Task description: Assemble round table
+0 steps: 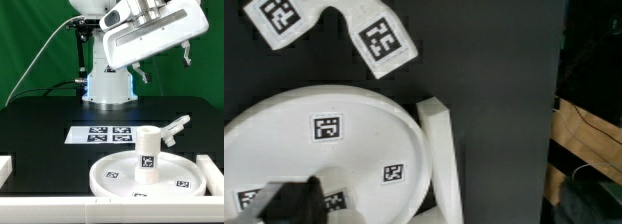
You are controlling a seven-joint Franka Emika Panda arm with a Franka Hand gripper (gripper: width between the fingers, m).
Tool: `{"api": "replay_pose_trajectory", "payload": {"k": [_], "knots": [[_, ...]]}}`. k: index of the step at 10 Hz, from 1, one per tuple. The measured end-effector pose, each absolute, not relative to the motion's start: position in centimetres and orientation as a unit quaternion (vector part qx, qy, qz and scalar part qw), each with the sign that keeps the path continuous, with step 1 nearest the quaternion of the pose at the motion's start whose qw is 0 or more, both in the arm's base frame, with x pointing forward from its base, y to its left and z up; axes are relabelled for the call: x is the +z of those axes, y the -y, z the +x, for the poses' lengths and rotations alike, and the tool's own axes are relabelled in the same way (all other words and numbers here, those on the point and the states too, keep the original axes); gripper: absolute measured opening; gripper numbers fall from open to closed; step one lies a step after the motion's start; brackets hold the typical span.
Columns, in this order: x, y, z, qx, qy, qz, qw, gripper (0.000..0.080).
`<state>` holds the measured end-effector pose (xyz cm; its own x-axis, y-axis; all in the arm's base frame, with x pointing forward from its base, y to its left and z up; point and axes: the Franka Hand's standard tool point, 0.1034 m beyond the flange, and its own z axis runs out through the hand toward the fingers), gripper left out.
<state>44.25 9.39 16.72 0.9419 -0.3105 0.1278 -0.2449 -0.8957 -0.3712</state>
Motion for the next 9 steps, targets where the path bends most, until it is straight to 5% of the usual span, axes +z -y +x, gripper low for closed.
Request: {"api": "replay_pose_trajectory", "payload": {"k": [9], "knots": [[15.82, -9.3, 43.84, -0.1, -0.111, -0.971, 0.187, 0.0649]]}}
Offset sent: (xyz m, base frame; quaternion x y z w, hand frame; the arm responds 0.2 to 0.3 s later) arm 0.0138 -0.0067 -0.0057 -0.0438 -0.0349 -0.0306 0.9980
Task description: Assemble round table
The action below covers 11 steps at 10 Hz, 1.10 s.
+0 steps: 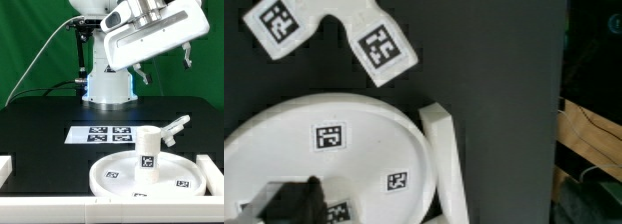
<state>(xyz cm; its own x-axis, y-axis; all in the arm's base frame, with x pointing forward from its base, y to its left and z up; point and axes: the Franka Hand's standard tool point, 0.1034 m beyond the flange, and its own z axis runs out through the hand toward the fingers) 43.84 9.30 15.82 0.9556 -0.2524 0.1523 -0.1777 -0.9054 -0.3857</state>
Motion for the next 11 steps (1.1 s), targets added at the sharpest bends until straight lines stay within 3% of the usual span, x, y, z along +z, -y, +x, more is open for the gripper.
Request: {"api": "replay_pose_trajectory", "payload": {"k": [6, 8, 11], "knots": [[15.4, -9.3, 43.7, -0.096, -0.118, -0.971, 0.184, 0.0649], [13.8, -9.5, 43.8, -0.087, -0.133, -0.975, 0.156, 0.0649], [9.3, -10.9, 43.9, -0.069, -0.187, -0.973, 0.115, 0.0649]]}}
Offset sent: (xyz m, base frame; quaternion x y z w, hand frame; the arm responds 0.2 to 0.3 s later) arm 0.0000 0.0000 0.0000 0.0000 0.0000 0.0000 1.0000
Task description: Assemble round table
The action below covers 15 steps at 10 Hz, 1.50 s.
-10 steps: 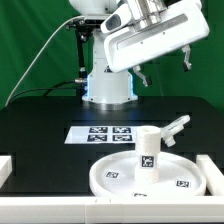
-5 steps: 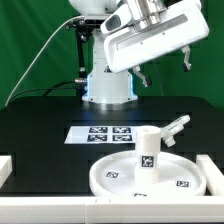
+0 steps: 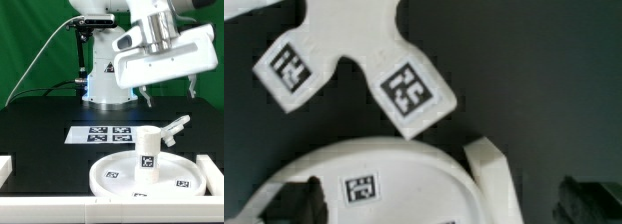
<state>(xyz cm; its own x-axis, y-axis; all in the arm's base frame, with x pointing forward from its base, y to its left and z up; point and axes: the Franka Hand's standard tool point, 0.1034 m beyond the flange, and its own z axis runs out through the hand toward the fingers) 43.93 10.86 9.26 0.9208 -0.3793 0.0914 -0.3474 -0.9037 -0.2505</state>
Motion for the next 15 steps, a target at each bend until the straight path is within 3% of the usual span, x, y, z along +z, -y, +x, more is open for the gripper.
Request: {"api": "replay_pose_trajectory", "payload": {"k": [5, 6, 10, 13, 15], "knots": [[8.8, -10.4, 43.9, -0.073, -0.185, -0.974, 0.11, 0.0649], [8.1, -9.6, 44.3, -0.092, -0.138, -0.982, 0.095, 0.0649], [6.9, -11.3, 44.9, -0.103, -0.098, -0.986, 0.088, 0.0649], [7.3, -10.3, 44.9, -0.097, -0.157, -0.978, 0.094, 0.0649], [7.7, -10.1, 44.7, -0.074, -0.257, -0.957, 0.113, 0.0649]]}}
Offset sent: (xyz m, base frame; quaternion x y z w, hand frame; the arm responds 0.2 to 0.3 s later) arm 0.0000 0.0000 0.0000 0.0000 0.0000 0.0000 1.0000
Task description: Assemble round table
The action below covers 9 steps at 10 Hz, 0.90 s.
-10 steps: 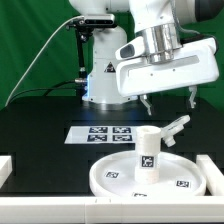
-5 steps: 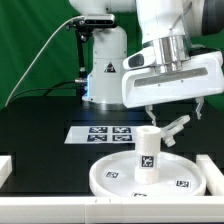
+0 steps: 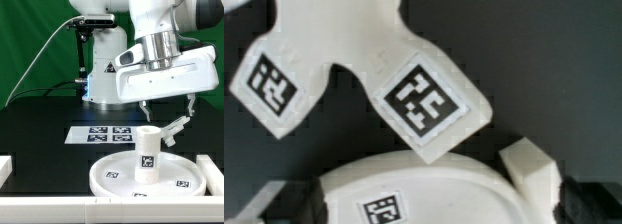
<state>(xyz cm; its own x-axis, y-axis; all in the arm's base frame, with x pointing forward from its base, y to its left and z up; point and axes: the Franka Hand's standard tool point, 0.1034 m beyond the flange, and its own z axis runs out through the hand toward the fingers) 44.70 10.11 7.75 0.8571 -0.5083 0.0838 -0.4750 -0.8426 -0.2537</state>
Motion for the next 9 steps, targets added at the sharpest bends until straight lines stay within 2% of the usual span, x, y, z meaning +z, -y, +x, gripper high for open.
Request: {"api": "replay_pose_trajectory", "payload": {"k": [2, 6, 9], "knots": [[8.0, -10.0, 45.3, -0.055, -0.322, -0.936, 0.131, 0.0649], [7.4, -9.6, 45.2, -0.037, -0.427, -0.893, 0.136, 0.0649], [7.5, -7.3, 45.3, -0.013, -0.615, -0.773, 0.156, 0.0649]]}}
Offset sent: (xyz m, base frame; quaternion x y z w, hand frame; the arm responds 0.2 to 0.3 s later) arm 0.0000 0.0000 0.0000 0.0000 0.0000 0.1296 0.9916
